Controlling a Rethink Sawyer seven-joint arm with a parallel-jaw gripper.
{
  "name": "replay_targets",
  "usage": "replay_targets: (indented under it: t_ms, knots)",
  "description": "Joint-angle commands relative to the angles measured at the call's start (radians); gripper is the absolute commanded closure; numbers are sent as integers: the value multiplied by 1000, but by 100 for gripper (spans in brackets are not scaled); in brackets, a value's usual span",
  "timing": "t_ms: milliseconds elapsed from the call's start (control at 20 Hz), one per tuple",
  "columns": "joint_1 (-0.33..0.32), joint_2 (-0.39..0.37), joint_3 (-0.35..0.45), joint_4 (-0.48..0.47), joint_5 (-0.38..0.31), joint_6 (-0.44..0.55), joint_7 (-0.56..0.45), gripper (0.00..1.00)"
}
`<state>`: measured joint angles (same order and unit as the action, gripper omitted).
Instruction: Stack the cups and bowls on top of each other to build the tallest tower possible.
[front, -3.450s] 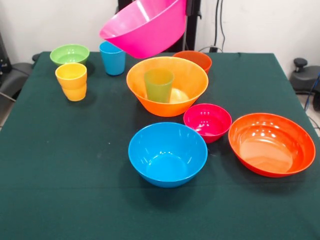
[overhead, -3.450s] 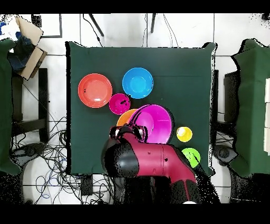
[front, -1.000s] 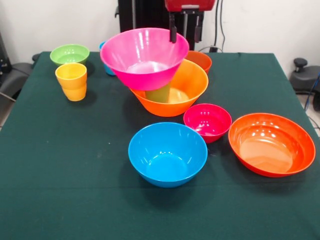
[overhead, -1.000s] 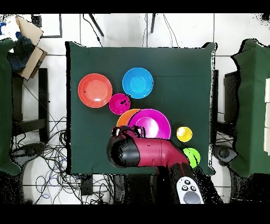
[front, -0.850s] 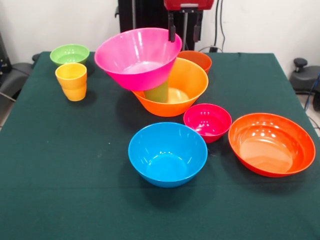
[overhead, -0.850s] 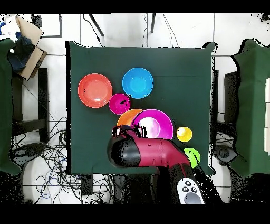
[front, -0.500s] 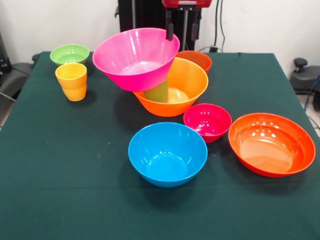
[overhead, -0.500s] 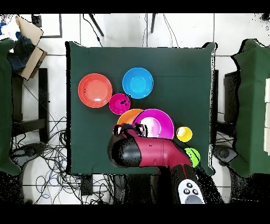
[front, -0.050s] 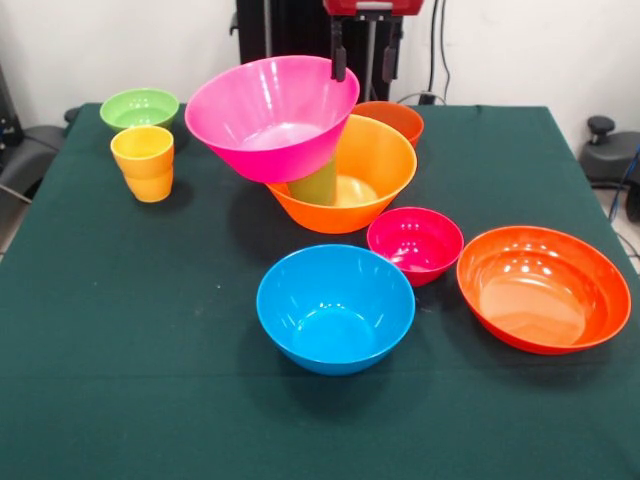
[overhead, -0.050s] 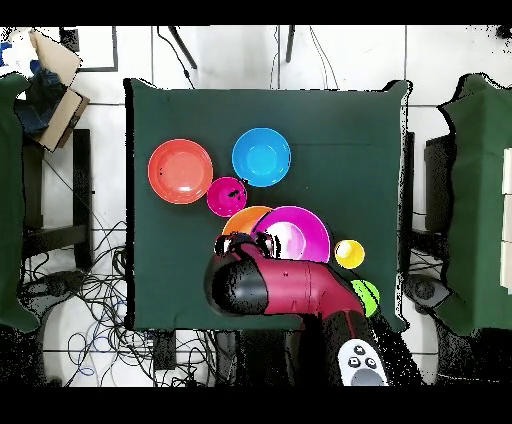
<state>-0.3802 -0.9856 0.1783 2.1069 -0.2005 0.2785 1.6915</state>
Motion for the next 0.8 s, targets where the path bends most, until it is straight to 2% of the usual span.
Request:
replay_targets:
  t_ms: [50, 250, 400, 650, 800]
  knots:
    - [21, 3, 14, -56, -26, 93, 58, 0]
    - [23, 0, 15, -62, -21, 106, 56, 0]
    - [2, -13, 38, -38, -17, 74, 52, 0]
    - [-20, -93, 68, 3, 23, 126, 32, 0]
    - [-28, -75, 72, -5, 15, 115, 30, 0]
